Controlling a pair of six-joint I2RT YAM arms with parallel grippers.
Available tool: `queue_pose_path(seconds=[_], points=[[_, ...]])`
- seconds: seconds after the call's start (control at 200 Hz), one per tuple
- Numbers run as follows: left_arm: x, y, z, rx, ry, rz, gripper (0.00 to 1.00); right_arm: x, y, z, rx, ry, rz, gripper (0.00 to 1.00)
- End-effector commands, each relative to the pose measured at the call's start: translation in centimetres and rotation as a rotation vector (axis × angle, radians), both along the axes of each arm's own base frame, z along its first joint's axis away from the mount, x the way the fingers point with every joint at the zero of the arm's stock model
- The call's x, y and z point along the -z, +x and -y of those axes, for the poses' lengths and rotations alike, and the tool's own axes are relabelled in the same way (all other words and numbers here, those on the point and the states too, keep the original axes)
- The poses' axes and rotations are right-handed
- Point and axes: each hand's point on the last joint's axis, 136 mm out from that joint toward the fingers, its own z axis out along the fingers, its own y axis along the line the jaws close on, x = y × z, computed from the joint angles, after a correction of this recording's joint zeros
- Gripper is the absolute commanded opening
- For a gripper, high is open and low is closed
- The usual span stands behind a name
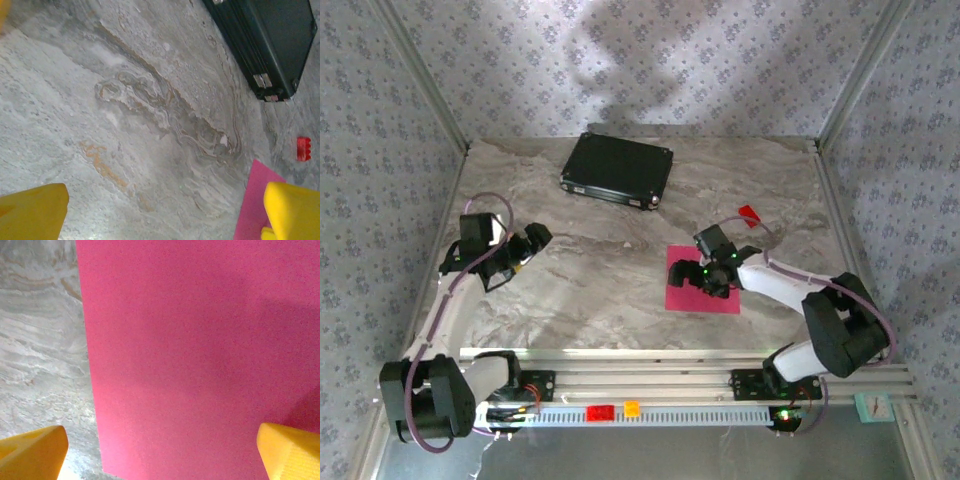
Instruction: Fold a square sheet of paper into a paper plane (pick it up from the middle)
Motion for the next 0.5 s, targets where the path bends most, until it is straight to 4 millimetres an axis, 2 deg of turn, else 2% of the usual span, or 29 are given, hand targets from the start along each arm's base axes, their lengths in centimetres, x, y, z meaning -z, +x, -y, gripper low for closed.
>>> queue_pose_path(seconds=[0.0, 0.11, 0.245, 0.495], points=[[-0.6, -0.5, 1.4, 0.075, -0.038, -0.020, 1.00, -1.4, 1.0, 1.8, 0.113, 0.058, -0.001, 0.99], [-0.4, -0.5, 3.0, 0.126, -0.040, -0.026, 1.00, -1.8, 2.3, 3.9, 0.184, 0.128, 0.021, 0.99], [0.0, 0.0, 4.5, 0.170, -0.003, -0.036, 1.00, -1.3, 2.7, 5.7, 0.229, 0.178, 0.013, 0.99], [1.1, 0.7, 7.1, 0.226, -0.014, -0.056, 1.00, 0.6, 1.7, 5.0, 0.213, 0.173, -0.048, 0.99]])
